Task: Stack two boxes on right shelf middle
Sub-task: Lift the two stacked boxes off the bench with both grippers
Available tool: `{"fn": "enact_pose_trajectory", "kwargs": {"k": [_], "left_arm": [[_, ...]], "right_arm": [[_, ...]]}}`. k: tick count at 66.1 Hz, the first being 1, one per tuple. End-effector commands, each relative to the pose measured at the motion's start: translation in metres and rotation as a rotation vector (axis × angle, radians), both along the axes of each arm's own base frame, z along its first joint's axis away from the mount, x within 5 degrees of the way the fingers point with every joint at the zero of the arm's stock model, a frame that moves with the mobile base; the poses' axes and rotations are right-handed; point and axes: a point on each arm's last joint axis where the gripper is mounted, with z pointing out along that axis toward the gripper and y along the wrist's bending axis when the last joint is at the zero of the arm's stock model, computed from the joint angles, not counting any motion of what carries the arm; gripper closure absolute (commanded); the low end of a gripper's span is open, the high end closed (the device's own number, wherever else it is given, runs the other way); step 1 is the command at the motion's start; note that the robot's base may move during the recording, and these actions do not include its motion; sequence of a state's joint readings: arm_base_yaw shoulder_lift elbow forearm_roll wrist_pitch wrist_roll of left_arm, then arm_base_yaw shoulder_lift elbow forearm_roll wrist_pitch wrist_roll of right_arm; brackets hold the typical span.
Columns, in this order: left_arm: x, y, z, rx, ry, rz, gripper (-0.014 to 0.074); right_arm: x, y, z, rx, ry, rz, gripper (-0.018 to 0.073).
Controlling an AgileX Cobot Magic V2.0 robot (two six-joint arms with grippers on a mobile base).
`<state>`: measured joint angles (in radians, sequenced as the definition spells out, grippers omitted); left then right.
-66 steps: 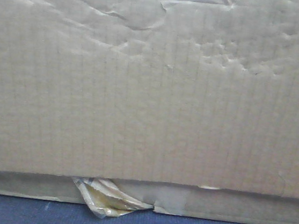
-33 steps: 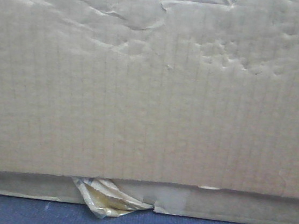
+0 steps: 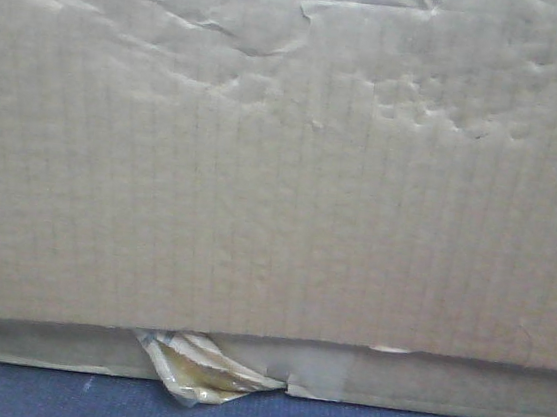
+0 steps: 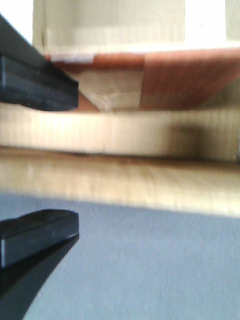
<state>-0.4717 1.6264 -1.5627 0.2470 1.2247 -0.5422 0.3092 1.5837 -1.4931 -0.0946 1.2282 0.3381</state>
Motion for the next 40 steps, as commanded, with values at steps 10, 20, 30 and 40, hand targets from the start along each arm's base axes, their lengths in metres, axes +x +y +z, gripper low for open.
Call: {"fn": "enact_pose_trajectory", "kwargs": {"k": [10,20,30,40], "left_arm": [[-0.0001,0.0006,0.0003,0.002,-0.005,0.000,0.0279],[-0.0002,0.0004,0.0003,0.000,-0.004,0.000,0.0279],[0.0031,-0.0015,-0.0055,0.005,0.012,0.000,0.0318],[0.0049,-0.0024,-0.0080,0.008,0.019,0.000,0.0544]], "right_arm": [[0.0011,-0.0001,0.0030,0.003,-0.017,-0.003,0.0240],[0.0010,-0.0001,0.0025,0.008,-0.015,-0.020,0.0312],[0.0010,-0.0001,0.0000,0.006,-0.007,-0.021,0.0557],[0.0003,-0.0009,-0.0037,-0.004,0.004,-0.020,0.0727]]}}
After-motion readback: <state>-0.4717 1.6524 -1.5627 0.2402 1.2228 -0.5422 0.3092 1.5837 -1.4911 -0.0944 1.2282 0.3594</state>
